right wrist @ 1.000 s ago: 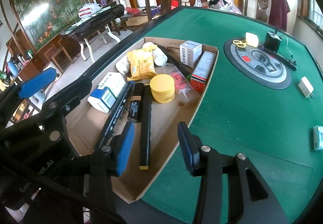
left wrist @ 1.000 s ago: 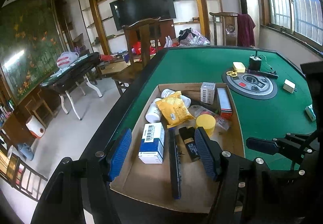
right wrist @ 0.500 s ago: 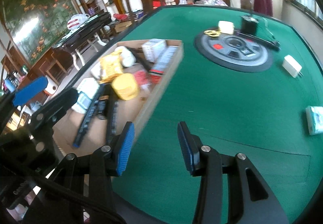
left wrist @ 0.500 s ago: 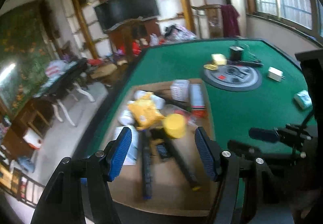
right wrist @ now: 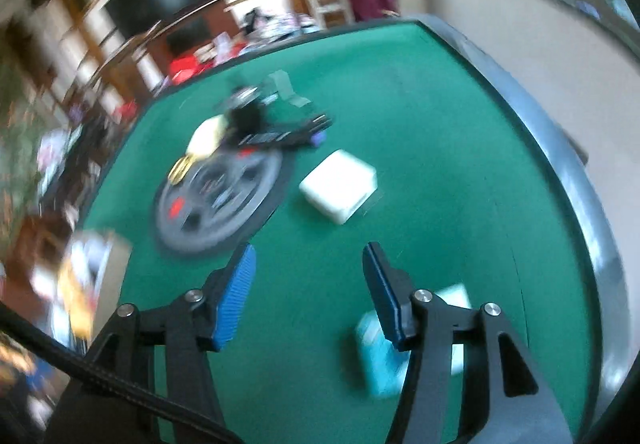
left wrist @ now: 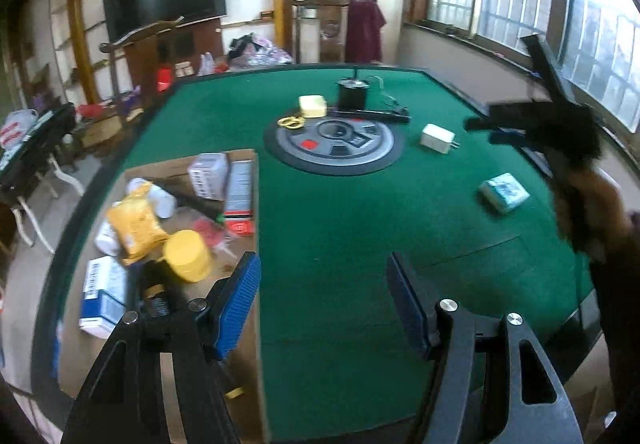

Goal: Organize objects
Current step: 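Move both tools back over the felt toward the charger and tissue pack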

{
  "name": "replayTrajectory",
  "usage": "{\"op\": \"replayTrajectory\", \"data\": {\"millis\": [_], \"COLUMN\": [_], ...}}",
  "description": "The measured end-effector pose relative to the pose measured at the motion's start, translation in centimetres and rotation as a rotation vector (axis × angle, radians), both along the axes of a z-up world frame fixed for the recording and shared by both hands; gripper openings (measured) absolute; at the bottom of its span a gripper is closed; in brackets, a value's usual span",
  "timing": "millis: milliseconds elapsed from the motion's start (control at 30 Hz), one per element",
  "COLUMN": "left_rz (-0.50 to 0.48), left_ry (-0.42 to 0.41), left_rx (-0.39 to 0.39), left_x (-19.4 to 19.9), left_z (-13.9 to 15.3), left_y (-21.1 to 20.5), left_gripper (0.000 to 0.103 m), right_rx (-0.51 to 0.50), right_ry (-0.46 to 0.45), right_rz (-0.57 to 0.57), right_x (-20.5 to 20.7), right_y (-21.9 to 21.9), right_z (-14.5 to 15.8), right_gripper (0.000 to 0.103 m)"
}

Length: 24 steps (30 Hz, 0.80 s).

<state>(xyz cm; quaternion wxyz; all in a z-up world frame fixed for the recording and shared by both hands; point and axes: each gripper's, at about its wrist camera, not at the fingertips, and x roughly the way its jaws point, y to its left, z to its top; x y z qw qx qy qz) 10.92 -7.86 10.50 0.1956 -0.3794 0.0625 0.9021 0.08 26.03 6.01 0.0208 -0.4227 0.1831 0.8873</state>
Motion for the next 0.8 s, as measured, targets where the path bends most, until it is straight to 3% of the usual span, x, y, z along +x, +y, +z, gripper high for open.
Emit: {"op": "replayTrajectory", "data": {"millis": [167,367,600,800], "left_rz": [-0.014,-0.004,0.02,-0.003], "left_ry": [-0.022,-0.045,-0.111,-0.109], "left_rx": [0.024,0.045,0.096,0.084], "left_x": [-0.6,-2.0,-3.8,-3.2], "left_z": [-0.2,-1.0,-2.5,-2.7], "left_y": [0.1,-1.1,-2.1,-1.4], "left_gripper": [0.059,0.059,0.059,0.059], "right_rx": [-0.064,-0.076,-0.03,0.009], "right_ry": [-0.039,-0.174,-0.214,-0.249], "right_rz": [-0.049,-0.02,0.182,0.444], "right_x": [-5.9,-11.9,-10.4,-6.6], "right_y": [2.7,2.8,-2.5,-8.9], "right_z": [-1.7,-5.1,-4.9,-4.3], "right_gripper": [0.054,0.055,0.057,0.057]}}
